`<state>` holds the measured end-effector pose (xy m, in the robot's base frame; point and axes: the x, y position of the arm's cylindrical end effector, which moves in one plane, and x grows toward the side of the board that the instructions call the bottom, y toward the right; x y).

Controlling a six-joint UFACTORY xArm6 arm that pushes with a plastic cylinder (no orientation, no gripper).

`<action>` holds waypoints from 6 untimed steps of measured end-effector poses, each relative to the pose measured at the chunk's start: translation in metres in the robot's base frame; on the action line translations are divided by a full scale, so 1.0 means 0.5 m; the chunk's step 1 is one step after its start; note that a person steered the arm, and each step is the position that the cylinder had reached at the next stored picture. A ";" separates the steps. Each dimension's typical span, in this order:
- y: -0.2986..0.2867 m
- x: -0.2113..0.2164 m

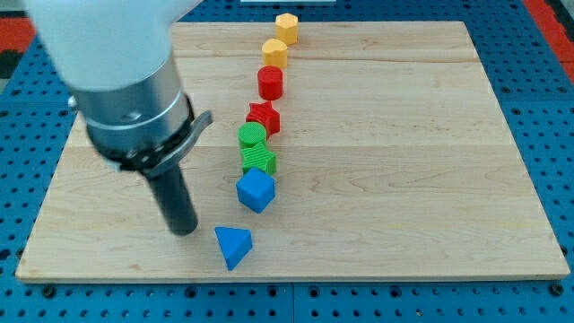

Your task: Move the blue triangle to the bottom of the blue cube

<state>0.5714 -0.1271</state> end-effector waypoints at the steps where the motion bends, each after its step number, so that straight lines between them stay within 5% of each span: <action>1: 0.001 0.081; 2: 0.146 0.090; 6: 0.225 0.055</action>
